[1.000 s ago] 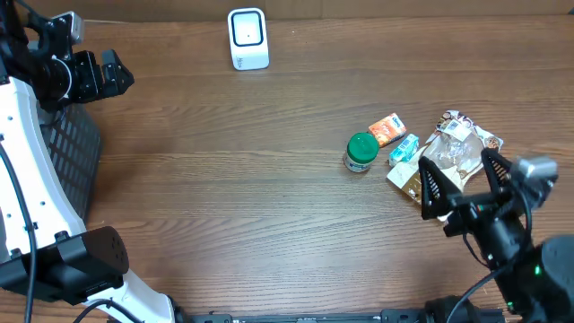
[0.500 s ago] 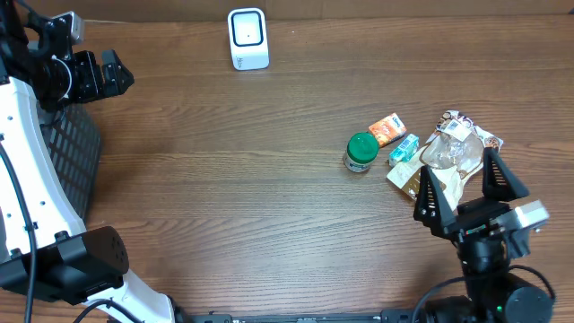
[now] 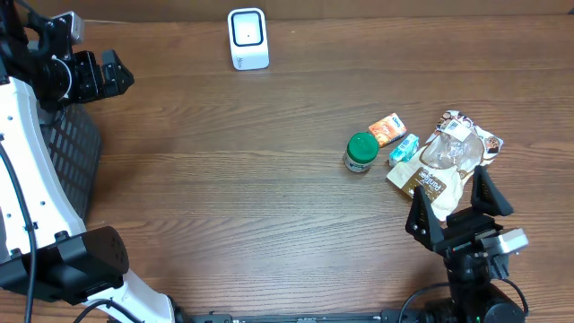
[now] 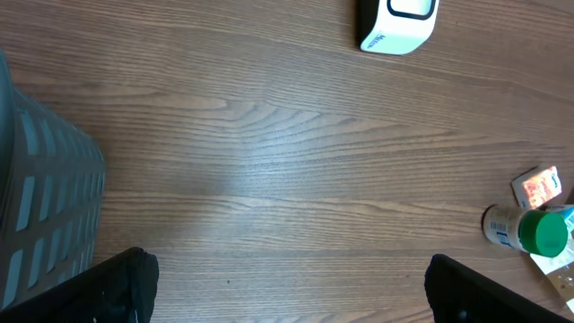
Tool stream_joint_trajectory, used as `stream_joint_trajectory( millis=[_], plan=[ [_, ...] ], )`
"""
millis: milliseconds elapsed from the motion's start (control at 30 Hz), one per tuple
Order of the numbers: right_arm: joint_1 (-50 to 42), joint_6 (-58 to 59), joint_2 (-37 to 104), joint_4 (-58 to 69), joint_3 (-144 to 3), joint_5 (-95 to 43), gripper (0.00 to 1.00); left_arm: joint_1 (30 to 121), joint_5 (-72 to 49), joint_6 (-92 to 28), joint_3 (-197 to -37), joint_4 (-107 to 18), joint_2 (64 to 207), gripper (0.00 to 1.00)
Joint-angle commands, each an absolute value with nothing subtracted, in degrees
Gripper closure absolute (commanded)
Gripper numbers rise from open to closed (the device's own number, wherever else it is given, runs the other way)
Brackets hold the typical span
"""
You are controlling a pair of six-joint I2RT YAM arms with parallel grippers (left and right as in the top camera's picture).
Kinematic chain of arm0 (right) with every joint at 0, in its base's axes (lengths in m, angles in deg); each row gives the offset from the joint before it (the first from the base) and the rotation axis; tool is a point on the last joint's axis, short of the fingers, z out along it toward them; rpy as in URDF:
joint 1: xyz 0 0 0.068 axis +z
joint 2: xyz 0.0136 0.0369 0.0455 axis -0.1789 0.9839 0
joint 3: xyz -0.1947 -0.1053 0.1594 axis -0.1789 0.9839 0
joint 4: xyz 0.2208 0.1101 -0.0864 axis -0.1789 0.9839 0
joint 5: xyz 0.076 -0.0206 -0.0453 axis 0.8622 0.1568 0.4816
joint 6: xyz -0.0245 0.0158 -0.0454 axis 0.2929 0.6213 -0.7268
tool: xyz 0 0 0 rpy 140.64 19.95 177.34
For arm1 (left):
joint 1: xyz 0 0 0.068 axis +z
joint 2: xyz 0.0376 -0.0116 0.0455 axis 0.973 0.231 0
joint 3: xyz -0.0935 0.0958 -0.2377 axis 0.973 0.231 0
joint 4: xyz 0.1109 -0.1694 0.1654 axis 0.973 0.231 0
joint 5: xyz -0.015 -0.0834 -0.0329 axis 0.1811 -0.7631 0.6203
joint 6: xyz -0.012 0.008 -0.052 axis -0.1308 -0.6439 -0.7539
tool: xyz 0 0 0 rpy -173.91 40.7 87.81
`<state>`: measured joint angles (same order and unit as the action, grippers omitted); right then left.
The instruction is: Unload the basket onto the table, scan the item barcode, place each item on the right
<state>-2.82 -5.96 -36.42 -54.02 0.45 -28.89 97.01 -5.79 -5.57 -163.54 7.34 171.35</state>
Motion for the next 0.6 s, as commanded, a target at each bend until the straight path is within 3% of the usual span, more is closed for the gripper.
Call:
stream_joint_trajectory(
  millis=[0, 567],
  plan=[
    [-3.11, -6.20, -37.01, -54.24, 3.03, -29.46, 0.00, 97.20, -5.83, -4.48, -164.66, 7.47, 170.28, 0.00],
    [-3.08, -6.17, -37.01, -35.62, 2.90, -29.62, 0.00, 97.20, -5.83, -4.48, -164.66, 7.47, 170.28, 0.01]
  ],
)
